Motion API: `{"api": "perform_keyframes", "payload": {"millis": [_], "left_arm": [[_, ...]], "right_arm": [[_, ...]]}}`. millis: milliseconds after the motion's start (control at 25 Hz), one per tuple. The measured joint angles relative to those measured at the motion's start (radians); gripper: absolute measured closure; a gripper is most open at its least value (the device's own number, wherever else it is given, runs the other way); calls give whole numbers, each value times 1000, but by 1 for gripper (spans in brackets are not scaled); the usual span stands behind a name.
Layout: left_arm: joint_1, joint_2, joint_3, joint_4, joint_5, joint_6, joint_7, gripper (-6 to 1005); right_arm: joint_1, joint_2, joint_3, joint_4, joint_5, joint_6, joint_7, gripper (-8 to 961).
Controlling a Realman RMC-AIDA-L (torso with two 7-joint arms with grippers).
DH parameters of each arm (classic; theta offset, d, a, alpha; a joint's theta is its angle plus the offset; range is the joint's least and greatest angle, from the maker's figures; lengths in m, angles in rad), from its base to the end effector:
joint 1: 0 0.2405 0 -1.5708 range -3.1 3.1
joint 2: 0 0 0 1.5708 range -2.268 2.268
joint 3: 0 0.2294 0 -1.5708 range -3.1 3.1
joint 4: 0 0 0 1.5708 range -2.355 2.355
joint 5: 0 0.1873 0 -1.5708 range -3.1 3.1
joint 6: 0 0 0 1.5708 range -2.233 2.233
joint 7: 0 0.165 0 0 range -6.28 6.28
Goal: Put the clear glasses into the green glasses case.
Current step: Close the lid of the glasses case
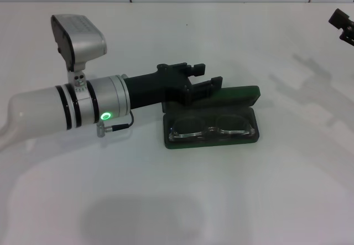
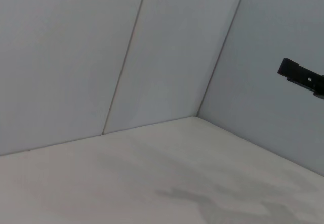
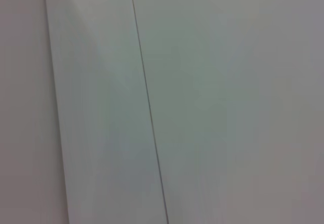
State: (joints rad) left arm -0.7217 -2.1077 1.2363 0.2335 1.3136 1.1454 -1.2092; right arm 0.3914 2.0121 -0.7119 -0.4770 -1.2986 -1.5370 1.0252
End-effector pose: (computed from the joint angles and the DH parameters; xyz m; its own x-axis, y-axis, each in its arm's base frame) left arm -0.1704 0.3346 -0.0902 0.7058 0.3955 0.5877 0.5504 -0.8285 -0.1035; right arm 0.2375 0.3185 0.0718 0.5617 0.0546 -0.8255 -0.5783 -0.6877 -0.4389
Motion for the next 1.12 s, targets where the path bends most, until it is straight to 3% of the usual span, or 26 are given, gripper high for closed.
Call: {"api": "perform_keyframes", "payload": {"millis": [440,720,1120], "left_arm": [[17,0,13,1,-120,-50,29,401],[-35,0,137,5,-126,-175,-25,401],[-35,0,208,12,-131,-161,-29,401]], "right_arm": [[1,0,-6,0,-2,1,-1,84],[8,0,-28,0,-4,7,-1,84],[6,0,-27,11,-4,9,-1,84]]}}
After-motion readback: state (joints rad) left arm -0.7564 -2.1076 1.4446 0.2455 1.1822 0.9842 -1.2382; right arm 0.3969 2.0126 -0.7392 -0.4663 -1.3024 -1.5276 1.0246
